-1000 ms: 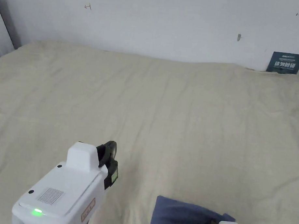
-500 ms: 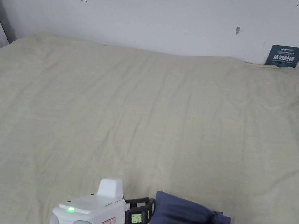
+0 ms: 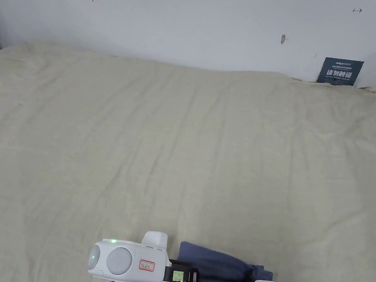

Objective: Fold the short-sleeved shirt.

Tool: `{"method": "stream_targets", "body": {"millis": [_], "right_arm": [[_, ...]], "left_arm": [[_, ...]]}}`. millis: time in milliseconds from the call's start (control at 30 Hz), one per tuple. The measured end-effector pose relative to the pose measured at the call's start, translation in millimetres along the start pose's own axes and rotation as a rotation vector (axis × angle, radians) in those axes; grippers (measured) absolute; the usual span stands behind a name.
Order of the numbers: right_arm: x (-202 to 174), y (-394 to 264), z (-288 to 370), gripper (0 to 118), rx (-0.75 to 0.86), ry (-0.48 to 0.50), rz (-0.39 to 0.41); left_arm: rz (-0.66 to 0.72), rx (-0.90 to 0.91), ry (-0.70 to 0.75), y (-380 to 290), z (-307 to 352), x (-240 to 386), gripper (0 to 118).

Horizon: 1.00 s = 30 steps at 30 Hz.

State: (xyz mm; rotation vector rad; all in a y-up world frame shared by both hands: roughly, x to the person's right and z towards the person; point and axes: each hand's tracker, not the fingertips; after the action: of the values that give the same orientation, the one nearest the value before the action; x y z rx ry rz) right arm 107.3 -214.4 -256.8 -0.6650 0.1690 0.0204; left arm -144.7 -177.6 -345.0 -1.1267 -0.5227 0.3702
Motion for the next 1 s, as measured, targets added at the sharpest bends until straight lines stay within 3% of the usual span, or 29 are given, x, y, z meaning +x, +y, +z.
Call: {"method": "stream_targets", "body": {"millis": [33, 133, 233, 300, 367, 567, 667, 1000], "right_arm": [[0.5, 0.3, 0.0, 0, -0.002, 0.000, -0.003], [2.9, 1.0, -0.6, 0, -0.007, 0.008, -0.004], [5.3, 5.0, 0.6, 0, -0.017, 0.017, -0.009], [6.4, 11.5, 2.7, 0, -0.031, 0.023, -0.020], [7.2, 20.9, 7.4, 0, -0.030, 0.026, -0.017], [10.8, 63.3, 38.4, 0, 0.121, 0.027, -0.006], [13.7, 88.4, 55.5, 0, 0.201, 0.018, 0.011], [11.1, 145.8, 91.8, 0, 0.354, 0.011, 0.039]], "left_arm": [[-0.013, -0.021, -0.023, 0.0, -3.4, 0.2, 50], [-0.035, -0.052, 0.015, -0.3, -10.3, -2.8, 48], [-0.024, -0.050, -0.005, 0.2, -10.0, -6.4, 37], [-0.018, -0.038, -0.009, 0.7, -11.1, -12.6, 23], [-0.065, -0.014, 0.008, -2.2, -7.1, -6.7, 19], [-0.065, 0.029, -0.028, 7.3, 21.8, -2.7, 16], [-0.105, 0.052, 0.023, 18.2, 45.6, -14.3, 16], [-0.040, 0.152, 0.267, 63.2, 162.6, -113.3, 16]]}}
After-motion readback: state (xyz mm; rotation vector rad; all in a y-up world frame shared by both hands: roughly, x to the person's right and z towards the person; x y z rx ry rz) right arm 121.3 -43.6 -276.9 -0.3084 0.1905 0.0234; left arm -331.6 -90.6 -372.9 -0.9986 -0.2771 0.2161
